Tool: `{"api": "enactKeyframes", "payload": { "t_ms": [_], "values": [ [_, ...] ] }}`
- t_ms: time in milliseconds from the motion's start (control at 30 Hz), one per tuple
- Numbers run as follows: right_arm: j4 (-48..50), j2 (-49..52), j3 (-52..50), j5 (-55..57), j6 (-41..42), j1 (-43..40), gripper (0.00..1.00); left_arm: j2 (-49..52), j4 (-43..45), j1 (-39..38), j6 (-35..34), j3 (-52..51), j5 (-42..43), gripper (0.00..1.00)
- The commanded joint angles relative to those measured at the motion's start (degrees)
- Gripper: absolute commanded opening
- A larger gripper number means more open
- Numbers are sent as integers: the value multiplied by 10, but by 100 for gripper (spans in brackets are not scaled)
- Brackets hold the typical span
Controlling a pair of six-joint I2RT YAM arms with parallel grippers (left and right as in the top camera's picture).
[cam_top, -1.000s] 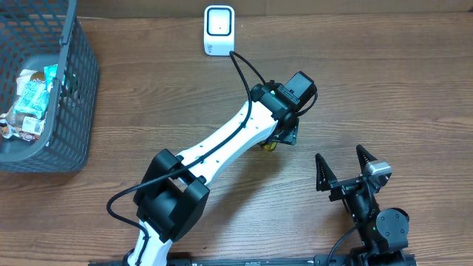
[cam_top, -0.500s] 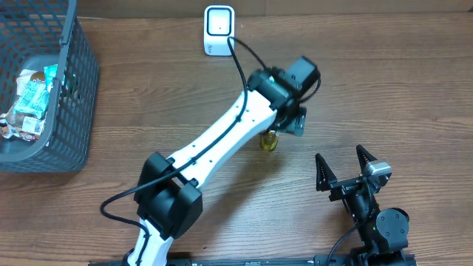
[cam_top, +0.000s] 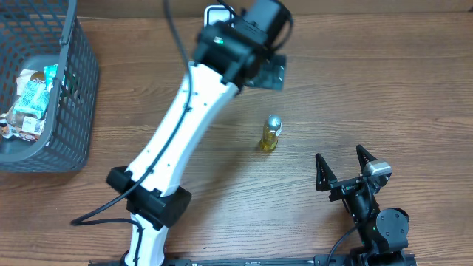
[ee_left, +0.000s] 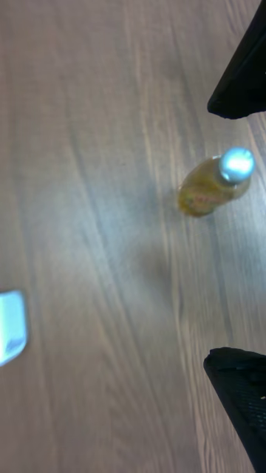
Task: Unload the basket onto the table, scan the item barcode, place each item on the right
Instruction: 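Open the left gripper and withdraw it toward the basket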
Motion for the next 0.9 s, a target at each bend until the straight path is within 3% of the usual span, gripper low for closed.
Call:
{"api": "enactKeyframes", "payload": {
  "t_ms": [0, 333, 533, 867],
  "values": [
    [2, -7, -6, 5, -2, -2, 100, 2, -22, 34, 24, 63, -12, 100],
    [2, -7, -6, 5, -2, -2, 100, 0, -100, 158, 46, 189, -7, 100],
    [2, -7, -6, 5, -2, -2, 100, -24, -99, 229, 53, 197, -11, 100],
    [2, -7, -6, 5, -2, -2, 100, -61, -83, 381, 82, 197, -96, 99]
  ]
}}
